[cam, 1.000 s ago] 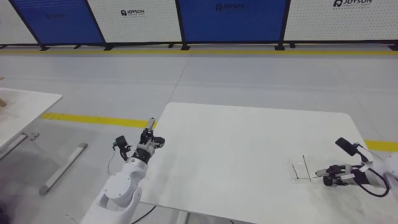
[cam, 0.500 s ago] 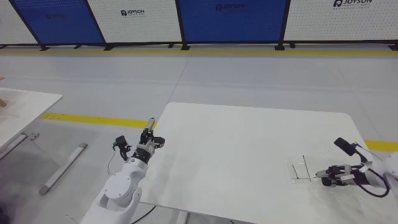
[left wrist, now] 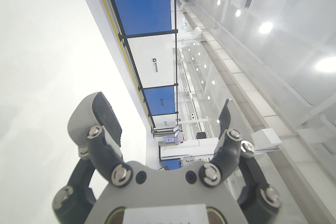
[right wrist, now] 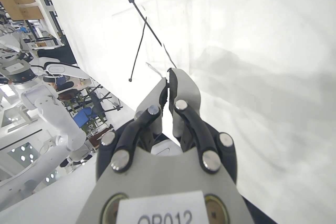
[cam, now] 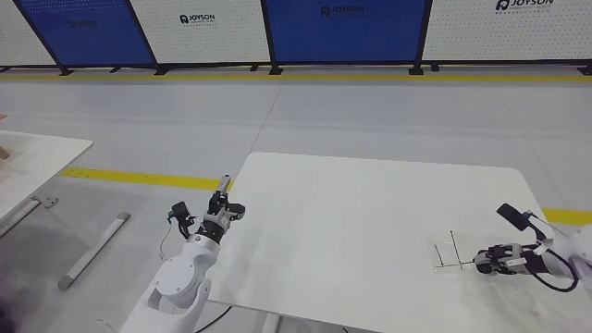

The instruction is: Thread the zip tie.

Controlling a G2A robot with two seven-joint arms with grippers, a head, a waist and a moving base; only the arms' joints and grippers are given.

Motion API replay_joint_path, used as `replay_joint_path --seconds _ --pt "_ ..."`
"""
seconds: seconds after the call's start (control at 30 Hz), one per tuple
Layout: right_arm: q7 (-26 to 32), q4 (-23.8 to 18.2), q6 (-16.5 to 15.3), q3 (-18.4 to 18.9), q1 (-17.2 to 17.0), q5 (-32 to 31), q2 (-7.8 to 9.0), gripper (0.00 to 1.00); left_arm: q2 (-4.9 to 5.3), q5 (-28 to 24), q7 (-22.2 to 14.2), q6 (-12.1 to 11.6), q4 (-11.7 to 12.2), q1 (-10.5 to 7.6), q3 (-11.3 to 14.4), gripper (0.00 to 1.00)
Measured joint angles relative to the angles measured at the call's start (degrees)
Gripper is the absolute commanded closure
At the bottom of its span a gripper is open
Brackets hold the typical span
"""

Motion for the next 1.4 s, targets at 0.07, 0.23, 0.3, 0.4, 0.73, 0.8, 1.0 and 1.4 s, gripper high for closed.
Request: replay_joint_path --seconds 0.07,0.23,0.3,0.4,0.73,0.8,1.0,1.4 --pt "-0.1 -0.1 -0.1 0.2 0.0 0.1 0.03 1.00 0.00 0.0 0.0 0.0 0.0 0.00 0.0 0.00" --pt "-0.3 -0.8 -0.3 0.8 -0.4 0.0 0.26 1.00 0.00 0.0 0.0 0.0 0.0 0.00 0.0 0.00" --pt "-0.5 -1.1 -0.5 1.3 -0.7 0.1 0.42 1.00 0.00 0.0 0.0 0.0 0.0 0.00 0.0 0.00" --pt "-2.1 -2.2 0.4 2.8 -1.6 -0.6 0.91 1.00 0.00 0.0 0.0 0.0 0.0 0.00 0.0 0.00" --pt "-3.5 -8.9 0.4 13.2 -9.6 0.1 3.99 1.00 0.00 0.0 0.0 0.0 0.0 0.00 0.0 0.00" --pt "-3.4 -9.8 -1.1 15.9 -11.9 2.8 4.46 1.00 0.00 0.0 0.0 0.0 0.0 0.00 0.0 0.00" --pt "-3.2 -9.8 -1.5 16.5 -12.4 3.6 4.52 1.00 0.00 0.0 0.0 0.0 0.0 0.00 0.0 0.00" --pt "-6.2 -12.1 -5.2 18.1 -14.4 7.5 4.46 1.00 0.00 0.0 0.0 0.0 0.0 0.00 0.0 0.00"
